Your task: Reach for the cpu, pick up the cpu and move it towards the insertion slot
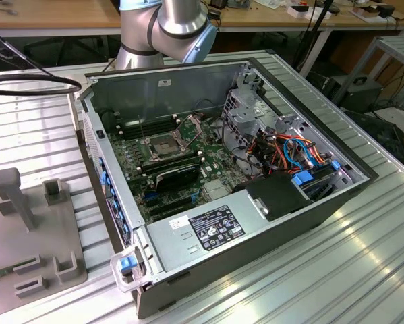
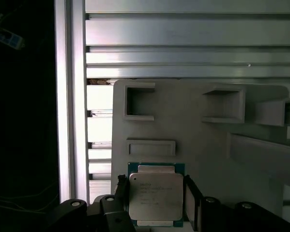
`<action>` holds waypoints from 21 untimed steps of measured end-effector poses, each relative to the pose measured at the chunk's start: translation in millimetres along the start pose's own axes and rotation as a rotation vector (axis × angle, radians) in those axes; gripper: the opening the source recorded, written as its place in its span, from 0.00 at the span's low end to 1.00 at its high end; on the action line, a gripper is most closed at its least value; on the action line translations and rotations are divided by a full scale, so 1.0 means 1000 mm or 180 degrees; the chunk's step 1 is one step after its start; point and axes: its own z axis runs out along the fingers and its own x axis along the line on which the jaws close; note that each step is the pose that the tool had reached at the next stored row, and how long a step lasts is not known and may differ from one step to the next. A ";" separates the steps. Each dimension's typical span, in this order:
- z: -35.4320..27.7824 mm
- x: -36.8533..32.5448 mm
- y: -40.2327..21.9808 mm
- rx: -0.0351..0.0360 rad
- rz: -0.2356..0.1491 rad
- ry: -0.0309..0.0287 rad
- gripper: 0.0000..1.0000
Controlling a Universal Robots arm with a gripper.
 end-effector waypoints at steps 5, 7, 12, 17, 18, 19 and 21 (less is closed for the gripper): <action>-0.0052 -0.0001 0.0000 0.0000 0.0000 0.0000 0.55; -0.0086 -0.0002 0.0000 0.0000 0.0000 0.0000 0.55; -0.0160 -0.0004 -0.0001 0.0000 0.0000 0.0000 0.55; -0.0217 -0.0005 -0.0001 0.0000 0.0000 0.0000 0.55; -0.0225 -0.0006 -0.0001 0.0000 0.0000 0.0000 0.55; -0.0239 -0.0006 -0.0001 0.0000 0.0000 0.0000 0.55; -0.0258 -0.0006 -0.0002 0.0000 0.0000 0.0000 0.55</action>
